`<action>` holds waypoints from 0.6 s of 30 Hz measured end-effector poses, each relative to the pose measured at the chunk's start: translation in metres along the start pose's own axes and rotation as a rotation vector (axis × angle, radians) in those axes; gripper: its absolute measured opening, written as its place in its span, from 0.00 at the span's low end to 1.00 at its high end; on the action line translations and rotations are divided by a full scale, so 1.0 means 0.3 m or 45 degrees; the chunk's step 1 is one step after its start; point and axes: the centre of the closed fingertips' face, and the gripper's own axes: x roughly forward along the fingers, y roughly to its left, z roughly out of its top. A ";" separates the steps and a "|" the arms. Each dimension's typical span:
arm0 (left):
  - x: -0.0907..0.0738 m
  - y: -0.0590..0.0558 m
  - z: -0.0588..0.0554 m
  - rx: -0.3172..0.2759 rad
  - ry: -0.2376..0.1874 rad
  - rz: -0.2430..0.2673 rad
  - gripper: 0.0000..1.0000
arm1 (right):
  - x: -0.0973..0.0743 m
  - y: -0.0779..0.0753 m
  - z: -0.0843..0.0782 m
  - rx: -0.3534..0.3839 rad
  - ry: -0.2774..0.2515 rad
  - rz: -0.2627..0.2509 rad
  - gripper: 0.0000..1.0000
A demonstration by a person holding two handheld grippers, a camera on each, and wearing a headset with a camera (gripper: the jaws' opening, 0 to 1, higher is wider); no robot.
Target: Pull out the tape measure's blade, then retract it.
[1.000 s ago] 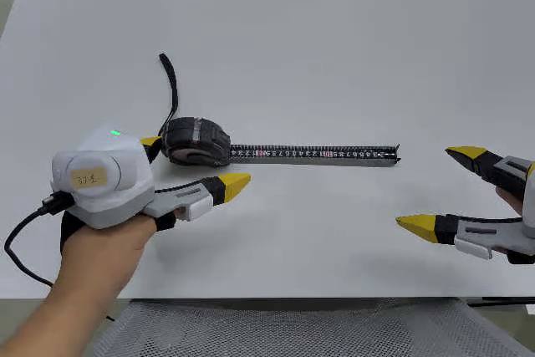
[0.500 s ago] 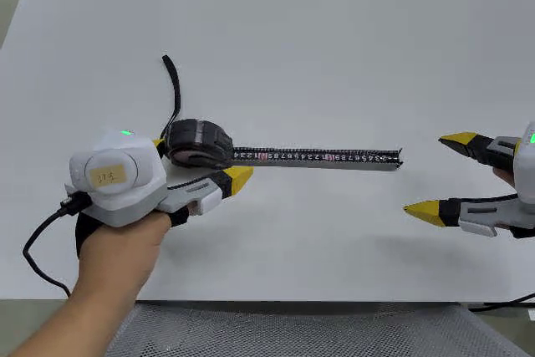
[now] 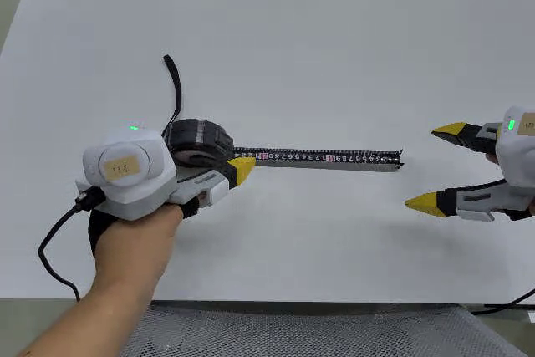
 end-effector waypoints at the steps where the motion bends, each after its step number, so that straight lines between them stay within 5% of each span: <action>1: 0.002 0.003 -0.001 -0.004 0.000 0.007 0.81 | 0.002 -0.002 -0.001 -0.011 0.006 0.002 0.65; 18: 0.015 0.035 0.006 -0.084 -0.002 0.108 0.73 | 0.042 -0.026 0.001 -0.076 0.074 0.075 0.64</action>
